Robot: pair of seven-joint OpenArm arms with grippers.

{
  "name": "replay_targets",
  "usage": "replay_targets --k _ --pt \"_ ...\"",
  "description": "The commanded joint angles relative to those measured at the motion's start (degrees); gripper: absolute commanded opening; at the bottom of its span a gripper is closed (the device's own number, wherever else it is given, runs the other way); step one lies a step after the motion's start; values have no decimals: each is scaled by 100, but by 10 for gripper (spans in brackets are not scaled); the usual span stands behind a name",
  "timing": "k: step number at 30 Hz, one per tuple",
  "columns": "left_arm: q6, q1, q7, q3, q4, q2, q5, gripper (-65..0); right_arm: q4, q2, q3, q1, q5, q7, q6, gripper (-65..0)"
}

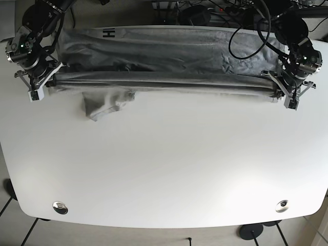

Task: Fold the T-shirt properly
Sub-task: 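Fold the hem over toward the collar with both grippers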

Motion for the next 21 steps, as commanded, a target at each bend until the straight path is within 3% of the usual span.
replay_targets --k 1,7,8,9,12,14,17,21 --pt "64 69 -57 -55 131 -125 97 -650 126 140 51 -99 -18 54 -53 -631" --pt "64 245 -57 -38 87 -151 140 -650 117 114 60 -442 -1 80 -53 -618" --pt "64 306 -57 -2 87 -160 149 -650 117 114 60 -460 -1 80 -53 -585" --pt "64 359 -57 77 113 -160 149 -611 152 105 60 -548 26 98 -53 -471" --pt "64 429 -57 217 140 -169 149 -390 381 105 359 -609 545 142 -53 -155" --pt "64 421 -57 217 140 -160 140 -297 399 131 464 -548 852 133 -53 -17" --pt "64 377 -57 235 386 -134 97 -349 372 149 288 -91 861 80 -53 -10" --pt "64 157 -57 402 527 42 140 -369 29 114 -538 525 351 89 -53 -40"
